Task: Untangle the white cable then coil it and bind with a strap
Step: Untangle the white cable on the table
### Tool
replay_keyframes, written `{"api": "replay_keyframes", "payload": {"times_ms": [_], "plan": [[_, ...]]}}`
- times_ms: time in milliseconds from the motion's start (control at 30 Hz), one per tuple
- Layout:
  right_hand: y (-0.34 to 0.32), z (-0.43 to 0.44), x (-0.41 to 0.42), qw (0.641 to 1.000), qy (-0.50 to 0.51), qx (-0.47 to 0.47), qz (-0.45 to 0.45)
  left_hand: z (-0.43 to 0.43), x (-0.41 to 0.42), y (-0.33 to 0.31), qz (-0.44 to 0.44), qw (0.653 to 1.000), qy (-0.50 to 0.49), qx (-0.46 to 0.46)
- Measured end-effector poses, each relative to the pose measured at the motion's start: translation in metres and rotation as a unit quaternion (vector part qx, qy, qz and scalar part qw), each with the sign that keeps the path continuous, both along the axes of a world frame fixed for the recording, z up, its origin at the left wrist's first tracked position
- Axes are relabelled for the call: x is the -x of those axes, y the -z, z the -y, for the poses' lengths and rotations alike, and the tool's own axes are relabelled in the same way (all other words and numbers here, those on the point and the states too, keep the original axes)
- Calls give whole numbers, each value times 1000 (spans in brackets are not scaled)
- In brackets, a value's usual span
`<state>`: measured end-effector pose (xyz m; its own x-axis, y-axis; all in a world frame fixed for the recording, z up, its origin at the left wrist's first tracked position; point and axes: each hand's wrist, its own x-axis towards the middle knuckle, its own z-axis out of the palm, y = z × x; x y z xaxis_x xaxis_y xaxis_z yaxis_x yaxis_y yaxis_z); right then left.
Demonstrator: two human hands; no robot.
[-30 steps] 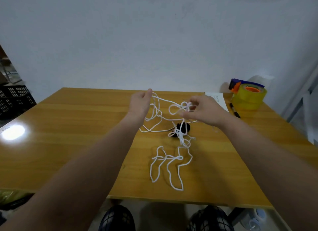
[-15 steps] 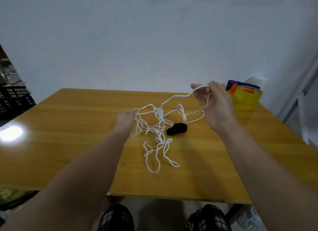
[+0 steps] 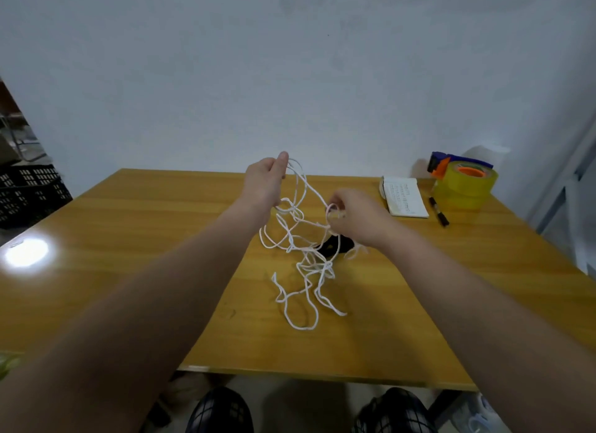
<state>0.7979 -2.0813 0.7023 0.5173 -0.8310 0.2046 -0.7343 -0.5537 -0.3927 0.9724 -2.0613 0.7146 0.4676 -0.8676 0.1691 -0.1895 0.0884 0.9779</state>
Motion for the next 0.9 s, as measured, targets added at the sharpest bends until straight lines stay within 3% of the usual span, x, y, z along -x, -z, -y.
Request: {"api": "replay_keyframes", "payload": {"times_ms": [100,200,300,400,600,733,800,900], "plan": [[2,-1,1,982,5,-8,191,2,0,1,-41,999,-15,-13],[-2,-9,4,930,-21,6,366,5,4,15,-48,998,-14,-40],[-9,-16,6,881,-83,-55,462,8,10,29,-19,997,-1,-71],[-13,-19,11,872,-153,-166,434,11,11,35,3,996,-4,-85],[-6,-27,26,861,-179,-170,445,19,9,30,38,994,-24,-96],[15,-13,40,842,-59,-141,517,25,18,22,35,996,-30,-77],[20,-7,45,868,5,-92,488,29,25,21,28,997,-45,-52],[21,-5,46,932,1,-92,350,29,29,15,7,997,-72,0]]}}
